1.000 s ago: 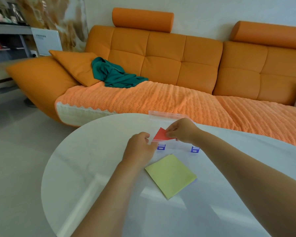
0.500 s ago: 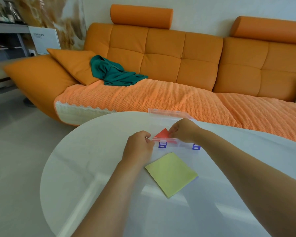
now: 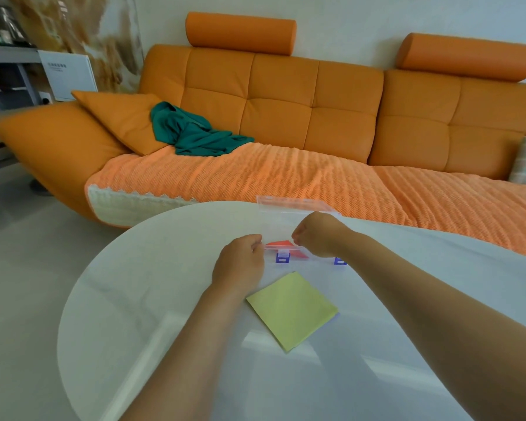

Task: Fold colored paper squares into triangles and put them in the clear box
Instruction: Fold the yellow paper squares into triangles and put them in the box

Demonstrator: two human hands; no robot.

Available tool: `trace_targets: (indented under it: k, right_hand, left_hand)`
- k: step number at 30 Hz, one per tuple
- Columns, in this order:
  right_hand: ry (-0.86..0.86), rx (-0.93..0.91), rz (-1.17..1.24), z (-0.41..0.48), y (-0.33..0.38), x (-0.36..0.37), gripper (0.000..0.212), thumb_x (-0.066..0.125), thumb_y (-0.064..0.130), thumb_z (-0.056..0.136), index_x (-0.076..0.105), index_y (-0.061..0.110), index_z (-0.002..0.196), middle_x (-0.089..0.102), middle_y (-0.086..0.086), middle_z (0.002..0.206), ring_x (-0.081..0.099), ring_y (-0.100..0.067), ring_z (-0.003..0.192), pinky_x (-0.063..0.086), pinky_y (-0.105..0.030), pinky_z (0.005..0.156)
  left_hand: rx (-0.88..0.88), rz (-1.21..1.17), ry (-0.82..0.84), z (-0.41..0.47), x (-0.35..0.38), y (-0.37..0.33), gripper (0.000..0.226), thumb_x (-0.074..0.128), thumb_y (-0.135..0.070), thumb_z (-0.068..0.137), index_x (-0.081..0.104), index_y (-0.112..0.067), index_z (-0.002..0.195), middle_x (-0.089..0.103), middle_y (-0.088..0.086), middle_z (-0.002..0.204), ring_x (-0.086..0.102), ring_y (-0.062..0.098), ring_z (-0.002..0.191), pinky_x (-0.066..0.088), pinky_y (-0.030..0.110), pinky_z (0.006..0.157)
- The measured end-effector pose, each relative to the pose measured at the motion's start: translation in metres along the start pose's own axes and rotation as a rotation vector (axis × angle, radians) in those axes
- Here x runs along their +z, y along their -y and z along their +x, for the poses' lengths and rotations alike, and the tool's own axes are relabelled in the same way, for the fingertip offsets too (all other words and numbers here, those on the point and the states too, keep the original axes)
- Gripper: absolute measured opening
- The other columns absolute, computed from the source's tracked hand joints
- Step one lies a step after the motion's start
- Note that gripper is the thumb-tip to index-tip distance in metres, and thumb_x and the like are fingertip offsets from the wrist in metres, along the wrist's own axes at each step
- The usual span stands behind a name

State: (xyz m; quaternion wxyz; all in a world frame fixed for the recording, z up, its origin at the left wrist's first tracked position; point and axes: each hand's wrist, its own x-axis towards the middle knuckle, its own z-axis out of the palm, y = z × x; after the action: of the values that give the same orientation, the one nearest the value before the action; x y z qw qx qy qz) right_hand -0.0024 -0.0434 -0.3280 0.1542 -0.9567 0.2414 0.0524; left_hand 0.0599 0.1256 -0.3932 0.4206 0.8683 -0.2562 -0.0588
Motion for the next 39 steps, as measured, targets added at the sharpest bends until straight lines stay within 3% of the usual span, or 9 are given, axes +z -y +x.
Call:
trace_targets:
  k: [5,8,11,14,17,20,25,29,39]
  right_hand:
    - [-0.392,-0.201,0.039,-0.037,-0.006,0.011,0.027,0.052,0.019,0.096,0.074,0.030,0.108,0.067,0.010,0.117,0.062,-0.012,0.103,0.051,-0.033,0.089]
    - [-0.217,-0.376,0.098,-0.070,-0.009,0.023,0.016,0.067,0.030,0.086,0.074,0.037,0.099,0.067,0.018,0.103,0.056,0.005,0.083,0.045,-0.024,0.080]
    - [0.083,-0.402,-0.040,-0.093,-0.019,0.039,0.059,0.075,0.062,0.069,0.062,0.045,0.124,0.053,0.024,0.132,0.045,0.003,0.117,0.038,-0.023,0.100]
    - [0.126,-0.415,-0.024,-0.104,-0.028,0.046,0.072,0.078,0.064,0.069,0.055,0.046,0.135,0.041,0.025,0.147,0.034,-0.003,0.133,0.031,-0.025,0.109]
    - [0.021,-0.415,-0.014,-0.111,-0.035,0.047,0.063,0.077,0.059,0.076,0.059,0.044,0.134,0.047,0.020,0.145,0.040,-0.003,0.132,0.032,-0.019,0.104]
    - [-0.013,-0.430,-0.089,-0.119,-0.037,0.052,0.071,0.072,0.067,0.075,0.053,0.044,0.139,0.045,0.019,0.149,0.038,-0.003,0.136,0.034,-0.023,0.108]
    - [-0.041,-0.448,-0.064,-0.125,-0.037,0.056,0.061,0.069,0.062,0.082,0.055,0.042,0.138,0.050,0.018,0.145,0.041,-0.004,0.134,0.035,-0.022,0.106]
    - [-0.085,-0.403,0.009,-0.126,-0.036,0.060,0.056,0.073,0.060,0.079,0.061,0.043,0.130,0.058,0.017,0.135,0.050,-0.006,0.125,0.039,-0.021,0.102]
    - [-0.111,-0.189,0.276,-0.118,-0.039,0.072,0.059,0.080,0.045,0.079,0.059,0.038,0.133,0.048,0.014,0.140,0.043,-0.007,0.131,0.030,-0.016,0.102]
  left_hand:
    - [0.051,0.064,-0.039,-0.006,-0.003,-0.005,0.039,0.049,-0.021,0.101,0.049,-0.024,0.140,0.054,0.000,0.137,0.051,0.021,0.125,0.045,0.036,0.101]
    - [0.180,0.120,-0.079,-0.015,-0.010,-0.008,0.022,0.051,-0.016,0.098,0.063,-0.029,0.111,0.058,-0.005,0.115,0.057,0.017,0.105,0.049,0.034,0.088]
    - [0.267,0.171,0.123,-0.028,-0.017,-0.006,0.024,0.054,-0.017,0.095,0.067,-0.037,0.096,0.057,-0.014,0.104,0.057,0.011,0.101,0.049,0.030,0.088]
    - [0.294,0.267,0.331,-0.040,-0.023,0.001,0.026,0.062,-0.030,0.086,0.065,-0.043,0.108,0.051,-0.023,0.111,0.047,0.002,0.113,0.045,0.030,0.100]
    - [0.289,0.350,0.509,-0.054,-0.030,0.007,0.064,0.067,-0.057,0.066,0.059,-0.044,0.128,0.043,-0.030,0.129,0.030,-0.002,0.127,0.031,0.028,0.112]
    - [0.312,0.371,0.505,-0.061,-0.036,0.011,0.080,0.066,-0.071,0.056,0.057,-0.046,0.132,0.041,-0.033,0.134,0.029,-0.004,0.129,0.028,0.027,0.113]
    - [0.378,0.366,0.383,-0.062,-0.035,0.011,0.052,0.070,-0.062,0.078,0.064,-0.043,0.126,0.051,-0.030,0.126,0.037,-0.001,0.122,0.036,0.030,0.107]
    - [0.344,0.355,0.414,-0.063,-0.030,0.010,0.087,0.064,-0.076,0.062,0.049,-0.042,0.141,0.045,-0.025,0.125,0.031,0.000,0.122,0.033,0.029,0.107]
    - [0.104,-0.002,0.262,-0.052,-0.014,0.007,0.056,0.083,-0.019,0.078,0.063,-0.025,0.130,0.060,-0.014,0.096,0.054,0.000,0.079,0.041,0.013,0.073]
